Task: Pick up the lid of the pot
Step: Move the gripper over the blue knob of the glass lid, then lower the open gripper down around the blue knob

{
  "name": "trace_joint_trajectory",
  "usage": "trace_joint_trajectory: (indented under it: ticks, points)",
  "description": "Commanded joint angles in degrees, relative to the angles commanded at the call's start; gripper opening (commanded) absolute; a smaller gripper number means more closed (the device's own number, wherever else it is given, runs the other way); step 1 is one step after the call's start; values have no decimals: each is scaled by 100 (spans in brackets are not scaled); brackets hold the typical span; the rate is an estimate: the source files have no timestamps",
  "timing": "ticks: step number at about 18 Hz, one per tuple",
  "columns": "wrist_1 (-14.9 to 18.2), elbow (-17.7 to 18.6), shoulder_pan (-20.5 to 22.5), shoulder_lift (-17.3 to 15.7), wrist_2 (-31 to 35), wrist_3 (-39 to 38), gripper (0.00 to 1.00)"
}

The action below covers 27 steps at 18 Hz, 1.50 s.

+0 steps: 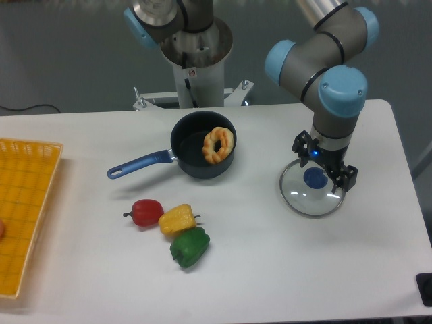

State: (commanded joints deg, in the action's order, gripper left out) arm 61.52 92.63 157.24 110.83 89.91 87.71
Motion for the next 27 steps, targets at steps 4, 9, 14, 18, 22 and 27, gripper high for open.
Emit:
trace_joint_trajectory:
  ticks: [4, 9, 14, 18, 22, 27]
  points:
    - [35, 53, 9, 9, 0, 429, 100]
    - [35, 404, 315, -35, -149, 905, 100]
    - [26, 519, 492, -35, -220, 1879, 100]
    - [18, 510, 475, 44, -150, 2547, 100]
    - [0, 510, 378, 158, -62, 2865, 100]
    - [-9, 510, 343, 229, -9, 3006, 100]
